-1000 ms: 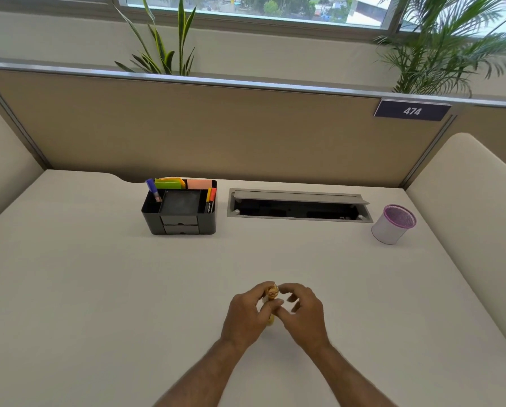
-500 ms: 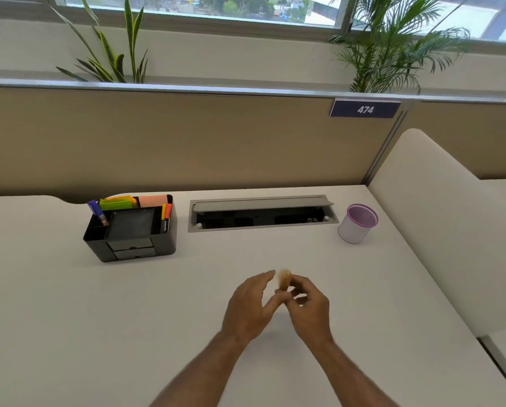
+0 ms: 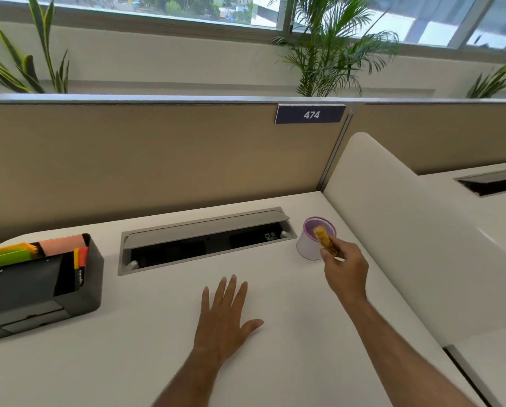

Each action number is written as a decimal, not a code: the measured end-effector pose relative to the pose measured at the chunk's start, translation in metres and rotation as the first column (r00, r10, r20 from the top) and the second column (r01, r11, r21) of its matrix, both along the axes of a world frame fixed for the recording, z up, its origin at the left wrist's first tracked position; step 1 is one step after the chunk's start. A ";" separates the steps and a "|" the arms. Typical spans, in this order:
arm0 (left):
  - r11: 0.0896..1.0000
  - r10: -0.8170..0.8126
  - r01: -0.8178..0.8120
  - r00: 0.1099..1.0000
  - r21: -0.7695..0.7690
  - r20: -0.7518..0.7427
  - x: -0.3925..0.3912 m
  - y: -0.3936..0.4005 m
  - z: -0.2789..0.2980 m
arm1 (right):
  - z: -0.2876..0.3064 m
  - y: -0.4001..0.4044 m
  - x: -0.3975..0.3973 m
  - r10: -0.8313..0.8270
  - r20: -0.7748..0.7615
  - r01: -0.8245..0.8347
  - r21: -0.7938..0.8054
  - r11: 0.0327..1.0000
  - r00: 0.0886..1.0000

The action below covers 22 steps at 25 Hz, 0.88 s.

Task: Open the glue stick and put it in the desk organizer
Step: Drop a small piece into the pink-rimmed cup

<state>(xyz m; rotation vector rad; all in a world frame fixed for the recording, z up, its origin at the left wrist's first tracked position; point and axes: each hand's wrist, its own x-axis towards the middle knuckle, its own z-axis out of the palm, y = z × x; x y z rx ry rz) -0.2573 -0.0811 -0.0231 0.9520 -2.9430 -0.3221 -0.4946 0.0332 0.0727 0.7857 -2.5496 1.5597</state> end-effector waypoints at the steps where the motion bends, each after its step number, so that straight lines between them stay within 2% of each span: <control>1: 1.000 -0.011 0.011 1.000 0.000 -0.003 -0.005 -0.002 -0.003 | 0.001 -0.002 -0.013 -0.018 -0.029 0.019 0.036 0.999 0.999; 7: 0.999 -0.014 0.013 0.999 0.033 0.030 -0.014 -0.006 -0.028 | -0.001 -0.017 -0.070 -0.066 -0.177 0.110 0.256 0.960 0.982; 11: 0.999 -0.016 0.015 0.999 0.033 0.038 -0.015 -0.004 -0.029 | -0.002 -0.026 -0.084 -0.076 -0.127 0.107 0.260 0.960 0.989; 17: 0.999 -0.023 0.020 0.997 0.045 0.072 -0.017 -0.005 -0.026 | -0.001 -0.038 -0.090 0.027 -0.195 0.040 0.327 0.944 0.980; 22: 0.998 -0.032 0.025 0.990 0.054 0.138 -0.017 -0.006 -0.026 | 0.005 -0.041 -0.090 0.027 -0.190 0.042 0.346 0.937 0.981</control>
